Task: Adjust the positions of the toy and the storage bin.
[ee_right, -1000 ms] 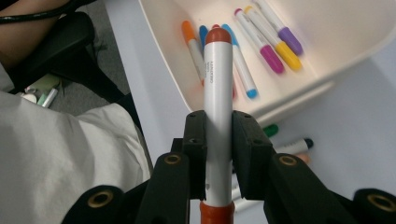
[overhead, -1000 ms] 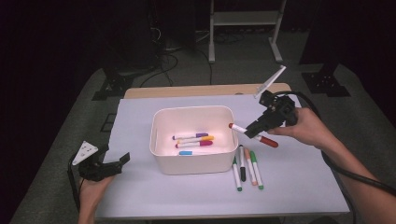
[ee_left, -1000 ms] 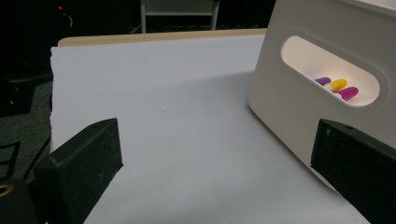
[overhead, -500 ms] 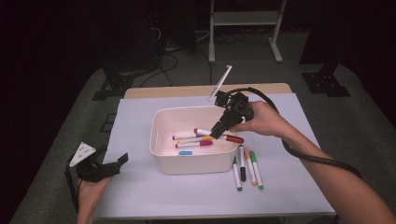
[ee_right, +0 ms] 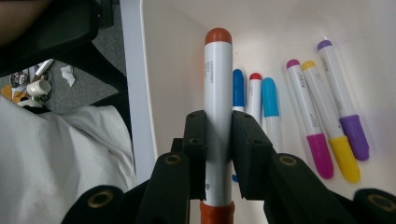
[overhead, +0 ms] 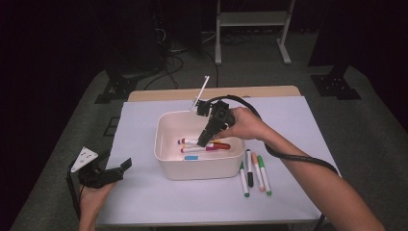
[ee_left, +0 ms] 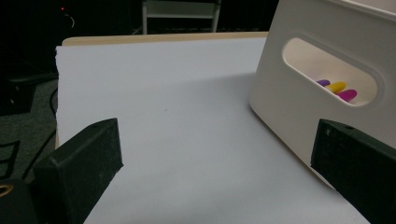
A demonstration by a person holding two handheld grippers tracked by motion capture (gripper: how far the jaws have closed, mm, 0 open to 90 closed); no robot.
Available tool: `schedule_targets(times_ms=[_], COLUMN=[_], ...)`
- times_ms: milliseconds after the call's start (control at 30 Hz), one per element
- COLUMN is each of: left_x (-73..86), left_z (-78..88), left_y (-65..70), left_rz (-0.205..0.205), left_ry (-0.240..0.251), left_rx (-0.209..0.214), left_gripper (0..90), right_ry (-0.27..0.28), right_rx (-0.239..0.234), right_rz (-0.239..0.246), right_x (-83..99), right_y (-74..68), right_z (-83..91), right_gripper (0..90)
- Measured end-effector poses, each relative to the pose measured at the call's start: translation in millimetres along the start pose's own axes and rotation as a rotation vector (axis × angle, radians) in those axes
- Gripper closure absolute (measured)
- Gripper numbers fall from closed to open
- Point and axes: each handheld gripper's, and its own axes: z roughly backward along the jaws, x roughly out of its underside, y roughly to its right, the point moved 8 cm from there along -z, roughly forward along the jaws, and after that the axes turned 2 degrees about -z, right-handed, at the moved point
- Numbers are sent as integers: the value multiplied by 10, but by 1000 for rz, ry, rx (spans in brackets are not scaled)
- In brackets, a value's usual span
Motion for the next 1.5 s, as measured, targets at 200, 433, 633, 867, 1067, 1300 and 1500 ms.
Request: schedule_targets(times_ms=[200,433,633,867,1067,1300,1500], left_x=[0,2,3,2,2,2,-1], left_z=[11,10,13,6,11,1,-8], left_y=[-10,-10,-15,-11,-9,-1,16], left_rz=[1,-1,2,2,1,-2,-3], left_ry=[1,-2,1,1,0,-2,-5], left_rx=[-1,-1,-4,-3,-3,-4,-1], left_gripper=[7,7,7,7,7,7,7], right_ry=[-20,-41,-54,-21,17,107,176], right_rx=[-26,-41,-26,0,42,79,109], right_rz=[15,21,8,5,-1,-37,-58], right_x=[-47,-65,-53,-53,45,305,549], right_y=[20,6,42,0,-48,-67,-122], right_z=[-208,-373,-468,-329,-132,214,482], right_gripper=[752,752,671,664,663,665,664])
